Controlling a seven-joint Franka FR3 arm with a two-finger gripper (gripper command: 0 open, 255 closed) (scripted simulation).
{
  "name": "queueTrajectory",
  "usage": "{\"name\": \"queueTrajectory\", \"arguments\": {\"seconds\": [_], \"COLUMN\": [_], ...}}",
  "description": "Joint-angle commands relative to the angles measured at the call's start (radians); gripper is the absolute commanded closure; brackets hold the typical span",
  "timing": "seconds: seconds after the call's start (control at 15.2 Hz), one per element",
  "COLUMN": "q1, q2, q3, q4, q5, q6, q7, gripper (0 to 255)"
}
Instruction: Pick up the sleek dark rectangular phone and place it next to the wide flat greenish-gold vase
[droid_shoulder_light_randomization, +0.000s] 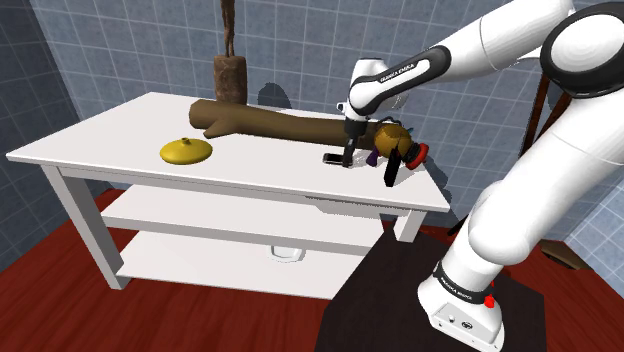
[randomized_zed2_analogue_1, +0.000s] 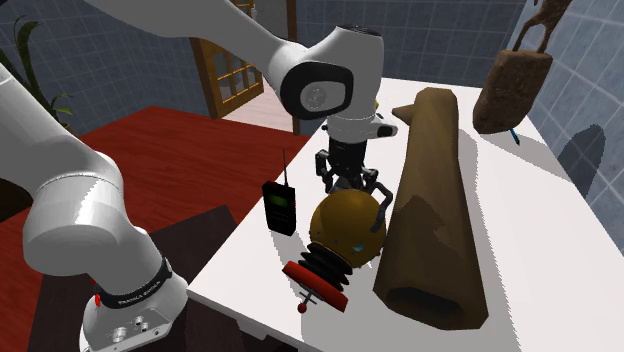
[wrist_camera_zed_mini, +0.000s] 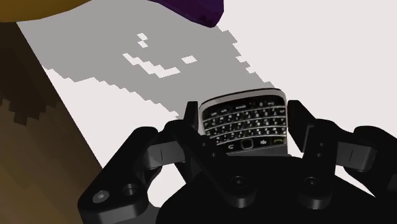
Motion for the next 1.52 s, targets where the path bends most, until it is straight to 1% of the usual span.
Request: {"name": "queueTrajectory", "arguments": {"seconds": [0.0,0.73,1.45], "q1": [-0.001,-0.001,0.000], "q2": [-0.013,-0.075,-0.108], "q3": [0.001,0.010,0.019], "q4": [0.013,0.107,0.225], "q5": [-0.003,-0.014,-0.017], "q6": [-0.026,-0.180,-0.331], "q7": [0.002,0.014,0.019], "gripper": [255,255,255]}}
